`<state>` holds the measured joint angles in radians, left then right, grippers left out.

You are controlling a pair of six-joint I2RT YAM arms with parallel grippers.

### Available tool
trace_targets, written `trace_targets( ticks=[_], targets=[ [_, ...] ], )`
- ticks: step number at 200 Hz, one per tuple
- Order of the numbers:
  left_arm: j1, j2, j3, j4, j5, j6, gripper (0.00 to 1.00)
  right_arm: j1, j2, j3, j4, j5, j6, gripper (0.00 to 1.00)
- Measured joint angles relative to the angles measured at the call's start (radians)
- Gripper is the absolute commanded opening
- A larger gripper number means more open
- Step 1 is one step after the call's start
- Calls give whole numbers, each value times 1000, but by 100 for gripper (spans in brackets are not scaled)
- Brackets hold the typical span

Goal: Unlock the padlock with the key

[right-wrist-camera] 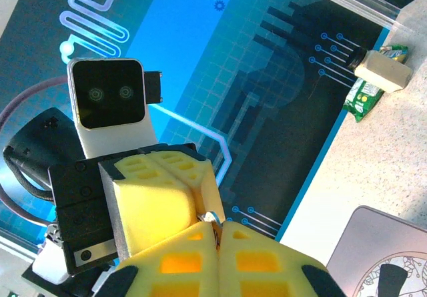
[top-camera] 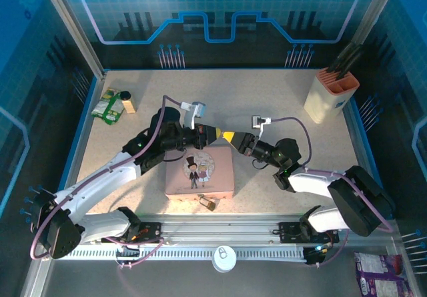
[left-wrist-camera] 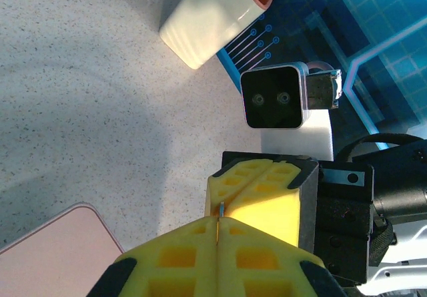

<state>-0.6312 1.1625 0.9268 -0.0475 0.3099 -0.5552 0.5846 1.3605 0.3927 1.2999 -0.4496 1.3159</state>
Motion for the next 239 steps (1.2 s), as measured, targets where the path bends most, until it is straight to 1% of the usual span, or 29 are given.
trace_targets(
  ticks=[16, 25, 39, 49, 60, 72, 83, 102, 107, 113, 123, 141, 152, 169, 190, 214, 239],
  targets=[
    [0, -1, 0, 0, 0, 1, 1, 0, -11, 0, -16, 0, -2, 0],
    [0, -1, 0, -2, -2, 4, 11, 0, -19, 0, -30, 0, -7, 0],
    [-1, -1, 0, -13, -9, 14, 35, 2, -36, 0, -60, 0, -16, 0],
    [0, -3, 0, -33, -29, 13, 49, 4, -60, 0, -100, 0, -26, 0],
    [0, -13, 2, -81, -68, 33, 58, -1, -111, 0, -183, 4, -48, 0],
    [0, -32, 9, -156, -117, 56, 63, -16, -193, 6, -338, 22, -98, 0],
    [3, -55, 22, -233, -170, 69, 65, -31, -288, 29, -533, 61, -157, 0],
    [13, -91, 63, -396, -283, 88, 65, -39, -432, 94, -840, 156, -283, 0],
    [13, -96, 76, -444, -312, 88, 67, -42, -466, 111, -911, 180, -317, 0],
    [13, -100, 93, -506, -347, 87, 70, -46, -500, 128, -981, 208, -351, 0],
    [5, -102, 106, -589, -395, 84, 71, -55, -544, 145, -1077, 245, -396, 0],
    [-66, -110, 105, -744, -480, 66, 72, -64, -600, 150, -1212, 294, -462, 0],
    [-132, -117, 96, -825, -514, 39, 72, -67, -610, 150, -1273, 312, -486, 0],
    [-220, -128, 79, -918, -537, -19, 74, -69, -608, 143, -1326, 327, -501, 0],
    [-312, -130, 53, -989, -557, -100, 75, -69, -600, 132, -1361, 331, -506, 0],
    [-432, -128, 13, -1003, -549, -173, 76, -69, -591, 130, -1384, 333, -508, 0],
    [-510, -97, -23, -975, -530, -252, 75, -69, -591, 123, -1388, 336, -508, 0]
  ],
)
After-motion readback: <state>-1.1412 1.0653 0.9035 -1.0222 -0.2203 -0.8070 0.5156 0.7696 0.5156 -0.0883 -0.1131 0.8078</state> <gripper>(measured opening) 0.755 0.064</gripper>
